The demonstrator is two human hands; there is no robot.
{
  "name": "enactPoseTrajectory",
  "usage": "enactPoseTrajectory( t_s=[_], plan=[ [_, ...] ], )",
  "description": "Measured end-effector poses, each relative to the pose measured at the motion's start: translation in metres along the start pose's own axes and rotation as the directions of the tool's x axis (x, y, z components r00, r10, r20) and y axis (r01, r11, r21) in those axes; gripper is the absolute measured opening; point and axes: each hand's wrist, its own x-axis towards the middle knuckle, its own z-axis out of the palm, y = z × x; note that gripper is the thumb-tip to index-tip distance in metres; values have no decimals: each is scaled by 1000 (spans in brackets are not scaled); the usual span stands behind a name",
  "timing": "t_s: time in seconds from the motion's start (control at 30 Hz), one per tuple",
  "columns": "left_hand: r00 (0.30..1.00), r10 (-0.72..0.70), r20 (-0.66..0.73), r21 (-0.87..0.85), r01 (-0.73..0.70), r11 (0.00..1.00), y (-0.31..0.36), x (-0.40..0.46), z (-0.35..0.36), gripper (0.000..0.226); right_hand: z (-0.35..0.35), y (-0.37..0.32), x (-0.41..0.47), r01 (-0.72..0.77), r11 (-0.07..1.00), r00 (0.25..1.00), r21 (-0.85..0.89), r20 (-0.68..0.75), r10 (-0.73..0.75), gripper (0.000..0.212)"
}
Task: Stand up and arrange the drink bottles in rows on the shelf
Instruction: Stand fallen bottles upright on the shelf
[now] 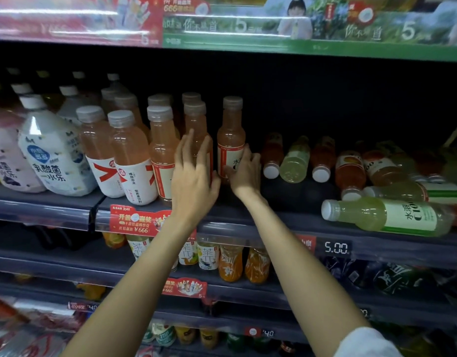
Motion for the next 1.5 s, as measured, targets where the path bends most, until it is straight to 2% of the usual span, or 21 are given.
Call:
enactPoseTrajectory(
  t_s=[0.13, 0.2, 0.27, 0.3, 0.4, 0.47, 0.57, 0.67, 0.77, 0.9, 1.03, 1.1, 1.17, 1.27, 1.34, 1.4, 1.5],
  plan=[
    [986, -8, 167, 123, -12, 992, -3, -4, 4, 87, -1, 3, -7, 96, 979, 982, 177, 143, -122, 82],
    [981, -12, 193, 124, -13, 992, -4, -6, 6, 90, -12, 10, -12, 177, 971, 953, 160, 219, -210, 78],
    [981, -7, 192, 106, -14, 994, -4, -6, 4, 91, -30, 20, -13, 270, 963, 942, -15, 210, -261, 70],
    [983, -9, 186, 97, -9, 995, -4, -6, 4, 90, -42, 24, -12, 309, 941, 945, -141, 156, -287, 64],
    [995, -34, 93, 10, 34, 999, 1, -9, 3, 76, -72, 38, -3, 254, 872, 961, -418, 4, -278, 49],
    [997, -79, 0, -86, 79, 993, 10, -15, 6, 57, -74, 42, 1, 249, 831, 966, -498, 60, -253, 48],
    [995, -99, -12, -204, 94, 974, 29, -15, 11, 43, -67, 45, 5, 261, 771, 965, -581, 166, -202, 43],
    [994, -75, 79, -288, 94, 953, 35, -5, 13, 47, -65, 49, 6, 164, 742, 986, -650, 135, -99, 44],
    [981, -2, 196, -342, 71, 937, 28, 3, 18, 56, -72, 44, 2, 163, 742, 986, -651, 142, -92, 43],
    [915, 143, 377, -410, 26, 912, 16, 5, 29, 72, -86, 31, -26, 281, 755, 956, -593, 245, -164, 34],
    [841, 276, 465, -422, -64, 904, 6, 12, 37, 81, -110, 31, -72, 348, 815, 931, -464, 273, -242, 27],
    [774, 406, 486, -380, -231, 896, 3, 17, 43, 81, -118, 35, -88, 392, 845, 907, -364, 306, -289, 23],
    [684, 543, 488, -315, -442, 840, 7, 22, 49, 77, -121, 41, -100, 429, 863, 885, -269, 315, -342, 22],
    [615, 640, 462, -300, -570, 765, 15, 26, 55, 71, -122, 55, -109, 420, 894, 897, -156, 223, -383, 23],
    [624, 661, 415, -250, -621, 743, 17, 26, 57, 74, -125, 63, -109, 413, 904, 903, -110, 177, -391, 28],
    [664, 654, 362, -196, -632, 750, 17, 24, 61, 76, -129, 67, -109, 408, 912, 910, -42, 105, -402, 38],
    [799, 541, 261, -169, -514, 841, 24, 19, 59, 73, -139, 70, -107, 408, 909, 912, 87, -80, -402, 54]
  ],
)
